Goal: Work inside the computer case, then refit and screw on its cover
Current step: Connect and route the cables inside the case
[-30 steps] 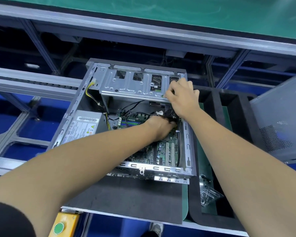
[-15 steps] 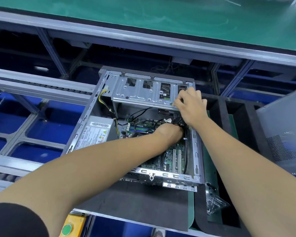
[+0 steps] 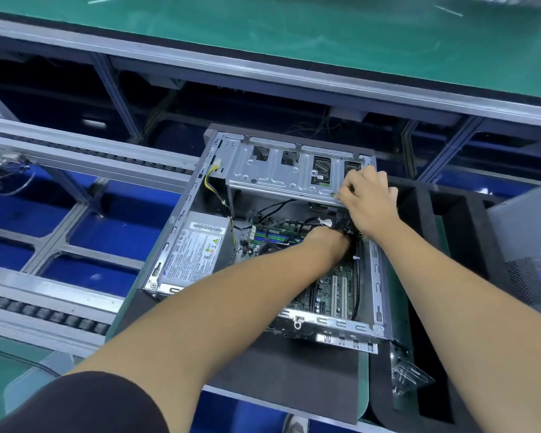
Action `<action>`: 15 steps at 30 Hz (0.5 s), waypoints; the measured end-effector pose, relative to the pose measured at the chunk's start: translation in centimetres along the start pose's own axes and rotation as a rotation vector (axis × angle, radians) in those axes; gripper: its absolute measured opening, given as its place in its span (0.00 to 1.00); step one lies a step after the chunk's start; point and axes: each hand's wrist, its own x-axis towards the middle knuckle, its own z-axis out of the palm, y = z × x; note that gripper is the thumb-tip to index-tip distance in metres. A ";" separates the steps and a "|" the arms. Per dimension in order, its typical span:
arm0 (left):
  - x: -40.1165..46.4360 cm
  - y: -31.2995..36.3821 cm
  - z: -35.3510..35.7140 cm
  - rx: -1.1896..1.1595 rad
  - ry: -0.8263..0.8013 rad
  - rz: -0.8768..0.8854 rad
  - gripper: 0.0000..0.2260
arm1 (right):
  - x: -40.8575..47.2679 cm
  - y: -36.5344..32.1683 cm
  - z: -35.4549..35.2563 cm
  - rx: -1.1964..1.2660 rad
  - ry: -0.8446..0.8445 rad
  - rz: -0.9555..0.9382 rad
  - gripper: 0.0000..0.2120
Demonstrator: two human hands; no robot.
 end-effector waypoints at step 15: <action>-14.4 -4.4 -4.2 -0.503 0.101 0.038 0.15 | -1.8 -1.9 -1.4 -0.141 0.043 -0.064 0.11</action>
